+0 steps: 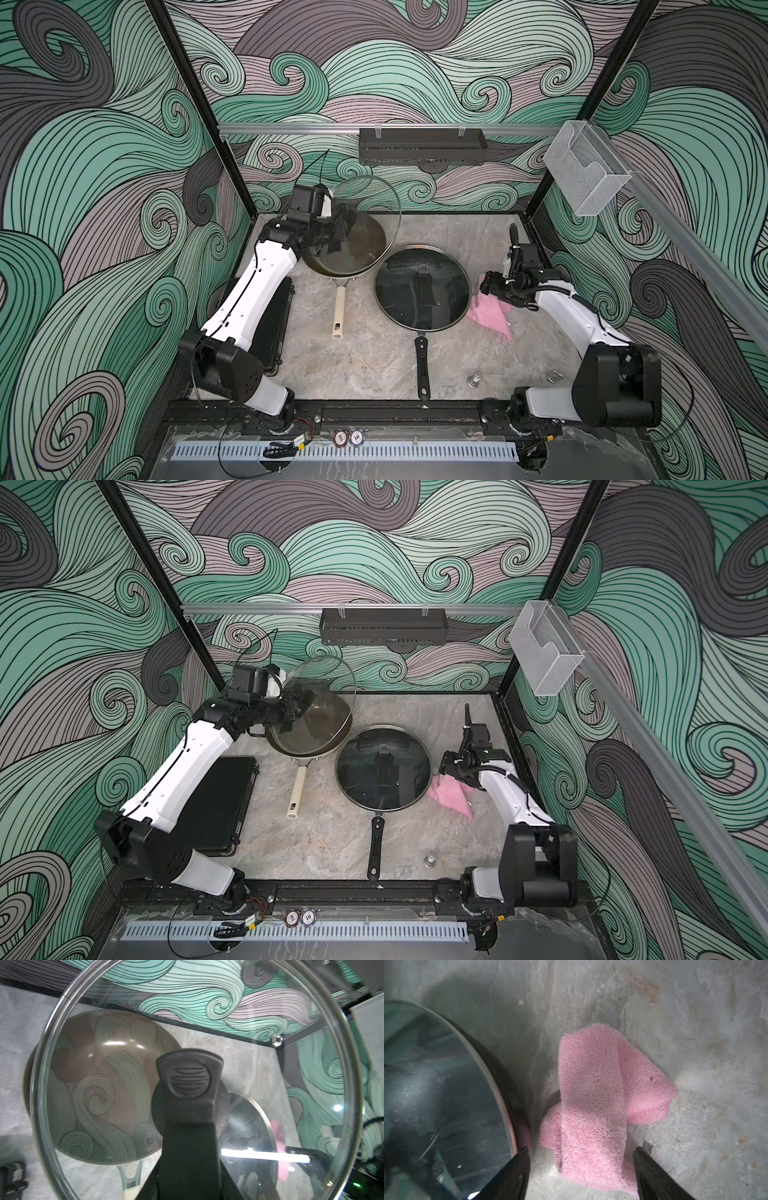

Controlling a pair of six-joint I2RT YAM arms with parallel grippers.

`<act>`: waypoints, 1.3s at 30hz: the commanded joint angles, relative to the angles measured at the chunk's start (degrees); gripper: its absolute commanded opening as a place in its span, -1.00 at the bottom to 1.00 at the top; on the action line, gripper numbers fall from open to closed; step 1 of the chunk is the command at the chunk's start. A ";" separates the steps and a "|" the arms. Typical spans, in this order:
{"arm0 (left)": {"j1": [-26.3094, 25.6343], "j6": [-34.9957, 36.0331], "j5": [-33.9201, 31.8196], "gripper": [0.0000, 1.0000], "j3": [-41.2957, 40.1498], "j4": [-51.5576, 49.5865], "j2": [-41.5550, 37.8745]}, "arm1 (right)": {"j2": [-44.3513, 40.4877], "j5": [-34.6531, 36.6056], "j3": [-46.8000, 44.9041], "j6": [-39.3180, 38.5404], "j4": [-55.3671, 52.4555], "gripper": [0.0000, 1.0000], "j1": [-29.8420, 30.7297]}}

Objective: Wipe the pot lid with a cloth
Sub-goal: Pick up the pot lid from the cooking pot, then pick up the cleaning item at the center of the board.

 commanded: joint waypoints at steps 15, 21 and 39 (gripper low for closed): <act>1.84 -14.11 22.87 -1.00 -7.53 30.56 -10.54 | -0.93 3.17 0.65 -2.59 0.75 -1.00 0.09; 3.80 -19.55 29.25 -1.00 -9.95 38.99 -11.08 | -5.93 -1.73 10.10 -3.93 -3.86 -1.00 0.35; 3.13 -32.27 46.10 -1.00 -14.18 59.58 -7.28 | -0.58 -33.08 25.00 7.86 38.79 -1.00 11.33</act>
